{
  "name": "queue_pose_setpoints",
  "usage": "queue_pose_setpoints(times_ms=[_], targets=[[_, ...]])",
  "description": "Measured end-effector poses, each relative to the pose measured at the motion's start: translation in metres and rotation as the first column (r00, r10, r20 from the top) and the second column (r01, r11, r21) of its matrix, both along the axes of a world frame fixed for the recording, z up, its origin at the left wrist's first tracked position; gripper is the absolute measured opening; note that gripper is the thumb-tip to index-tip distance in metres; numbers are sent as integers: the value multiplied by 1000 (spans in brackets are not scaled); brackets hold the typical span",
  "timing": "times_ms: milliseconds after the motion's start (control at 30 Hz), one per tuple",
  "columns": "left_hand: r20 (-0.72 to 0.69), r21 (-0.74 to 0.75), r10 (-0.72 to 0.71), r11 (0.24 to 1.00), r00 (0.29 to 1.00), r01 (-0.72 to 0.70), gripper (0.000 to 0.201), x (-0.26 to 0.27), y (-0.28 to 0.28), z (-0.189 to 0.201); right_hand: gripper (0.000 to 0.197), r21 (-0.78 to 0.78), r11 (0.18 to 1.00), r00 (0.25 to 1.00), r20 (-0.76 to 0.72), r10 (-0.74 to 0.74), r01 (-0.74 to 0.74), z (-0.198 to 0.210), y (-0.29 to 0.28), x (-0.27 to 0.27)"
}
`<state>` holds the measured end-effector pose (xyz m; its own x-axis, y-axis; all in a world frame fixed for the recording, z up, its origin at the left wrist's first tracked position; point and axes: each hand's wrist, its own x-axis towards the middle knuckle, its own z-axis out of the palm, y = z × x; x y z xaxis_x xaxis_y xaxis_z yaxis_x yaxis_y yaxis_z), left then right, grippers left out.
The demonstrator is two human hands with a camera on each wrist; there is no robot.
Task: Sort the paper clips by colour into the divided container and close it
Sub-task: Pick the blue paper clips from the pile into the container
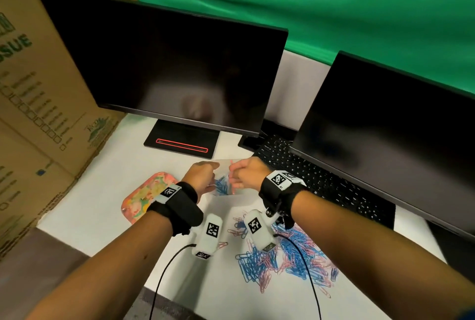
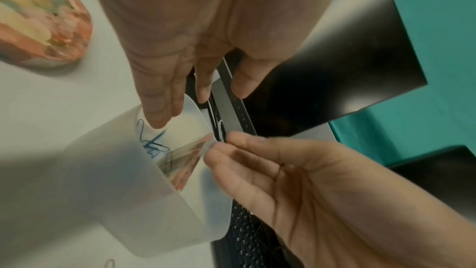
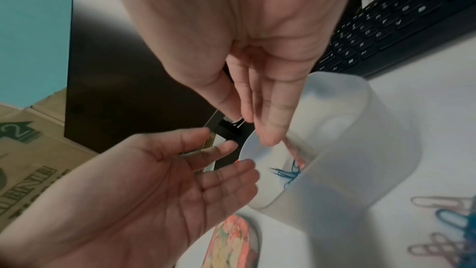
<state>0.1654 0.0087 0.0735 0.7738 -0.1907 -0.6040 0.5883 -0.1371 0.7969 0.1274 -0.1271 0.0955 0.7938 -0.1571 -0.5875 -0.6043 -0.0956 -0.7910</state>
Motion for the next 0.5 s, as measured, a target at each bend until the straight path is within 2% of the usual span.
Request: queue_pose_setpoints(times_ms=[100,167,200,267,333,367,433,467,500], targets=[[211,106,-128,989,969,108,14,-7,2,-4,23,-73,996,997,64,46,-41,2,-23,-27],[387,242,-320,940,865,240,13,-19,7,-12,23,-269,956,985,89,148,-119,-4,-41,-54],[424,312,-432,895,796,319,16,-28,9,-17,22,-405,896,969,78,233,-183,-9,-49,-70],[396,457,-653,750,645,479,20,-51,9,-30,18,-572,757,922,4,388,-316,-24,-65,-103],[308,589,-819,564,484,579,13,-76,5,-44,22,-626,645,861,-85,502,-438,-42,-76,-134],[263,645,-882,463,392,608,8,-88,2,-54,25,-667,569,823,-122,554,-482,-52,-78,-149],[180,733,-957,284,226,618,13,-110,-4,-71,33,-758,407,729,-130,672,-510,-76,-78,-178],[157,760,-971,234,178,606,17,-119,-6,-80,38,-788,329,662,-128,739,-520,-86,-75,-189],[153,778,-975,219,161,589,19,-125,-8,-87,43,-798,261,591,-143,794,-544,-92,-70,-200]])
